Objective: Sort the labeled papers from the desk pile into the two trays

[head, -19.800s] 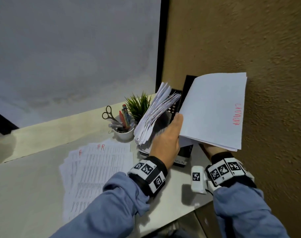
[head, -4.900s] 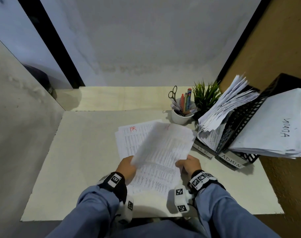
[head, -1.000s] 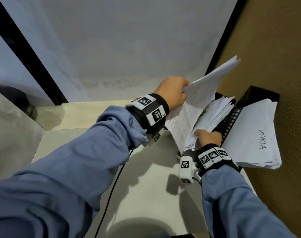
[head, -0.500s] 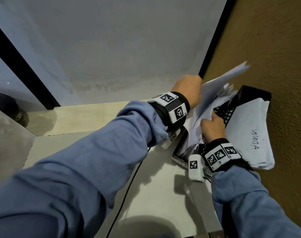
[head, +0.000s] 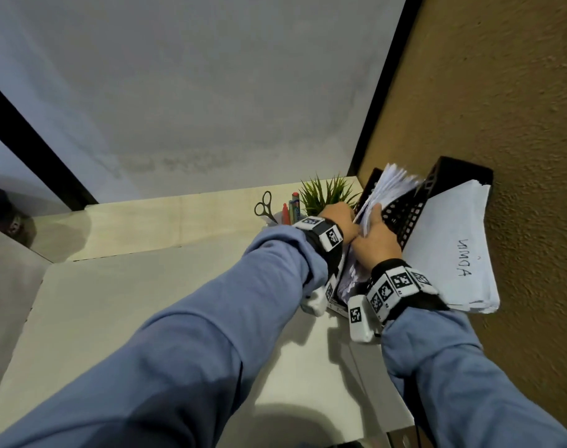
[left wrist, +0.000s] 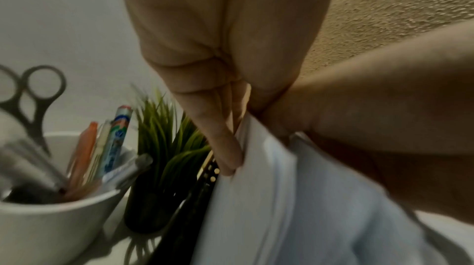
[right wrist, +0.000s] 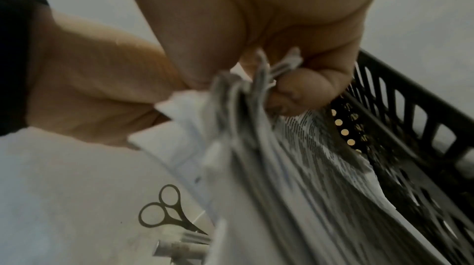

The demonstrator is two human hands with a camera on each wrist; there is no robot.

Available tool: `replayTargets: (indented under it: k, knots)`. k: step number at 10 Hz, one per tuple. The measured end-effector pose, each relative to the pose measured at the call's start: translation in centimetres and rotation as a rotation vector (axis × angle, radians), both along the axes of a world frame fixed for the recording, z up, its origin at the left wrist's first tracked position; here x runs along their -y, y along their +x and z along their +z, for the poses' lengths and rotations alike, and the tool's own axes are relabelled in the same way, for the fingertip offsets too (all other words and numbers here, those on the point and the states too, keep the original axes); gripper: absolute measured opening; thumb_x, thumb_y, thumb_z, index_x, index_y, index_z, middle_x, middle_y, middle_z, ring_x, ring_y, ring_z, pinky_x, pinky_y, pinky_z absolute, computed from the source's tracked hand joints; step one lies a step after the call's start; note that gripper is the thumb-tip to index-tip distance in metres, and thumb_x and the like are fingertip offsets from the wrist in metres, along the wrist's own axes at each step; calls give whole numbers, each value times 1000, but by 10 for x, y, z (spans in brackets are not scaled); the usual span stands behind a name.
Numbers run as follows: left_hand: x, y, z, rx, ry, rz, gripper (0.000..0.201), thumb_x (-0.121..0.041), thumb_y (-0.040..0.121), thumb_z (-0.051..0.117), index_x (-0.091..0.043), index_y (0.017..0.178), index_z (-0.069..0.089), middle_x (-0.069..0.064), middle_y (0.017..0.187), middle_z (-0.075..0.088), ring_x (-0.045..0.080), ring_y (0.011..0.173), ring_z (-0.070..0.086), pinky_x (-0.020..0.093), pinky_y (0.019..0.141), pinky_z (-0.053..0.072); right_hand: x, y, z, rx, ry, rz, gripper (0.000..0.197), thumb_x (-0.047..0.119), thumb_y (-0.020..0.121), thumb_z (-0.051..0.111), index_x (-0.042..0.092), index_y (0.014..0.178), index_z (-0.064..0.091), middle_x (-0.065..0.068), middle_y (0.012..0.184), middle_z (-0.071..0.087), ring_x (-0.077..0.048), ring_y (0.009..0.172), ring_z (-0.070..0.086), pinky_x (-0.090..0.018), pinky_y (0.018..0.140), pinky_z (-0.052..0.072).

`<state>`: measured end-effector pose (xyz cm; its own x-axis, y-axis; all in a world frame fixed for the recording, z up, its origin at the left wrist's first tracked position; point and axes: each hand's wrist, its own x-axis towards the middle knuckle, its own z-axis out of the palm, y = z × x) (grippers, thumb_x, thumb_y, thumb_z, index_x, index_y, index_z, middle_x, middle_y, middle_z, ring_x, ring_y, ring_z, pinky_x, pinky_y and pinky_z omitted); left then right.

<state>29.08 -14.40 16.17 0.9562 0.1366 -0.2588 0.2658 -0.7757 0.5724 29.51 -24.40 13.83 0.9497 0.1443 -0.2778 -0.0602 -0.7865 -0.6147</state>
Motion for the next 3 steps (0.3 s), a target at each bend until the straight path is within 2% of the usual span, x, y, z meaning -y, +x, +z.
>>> replayTargets:
  k: [1,2,3]
  knots:
    - [-3,-10,-11,31,-158,82,37,-35,96,47,-4,92,68,11,79,61,25,72,57,31,68,46,0,-1,-3,22,72,9,76,26,92,48,27,151,0,-22,138,46,-37,121,50,-42,103,42]
    - [-13,-27,-9,142,-259,168,43,-40,99,39,-6,86,63,6,72,56,19,64,51,28,59,42,4,-3,1,97,223,36,77,36,88,54,22,151,12,-9,104,60,-30,103,58,-41,93,48]
    - [-37,-79,-39,82,-437,299,34,-35,97,45,-6,95,62,9,85,62,17,69,57,31,62,49,27,-38,-11,102,374,68,52,33,90,59,29,138,40,1,82,59,-14,78,56,-29,73,50]
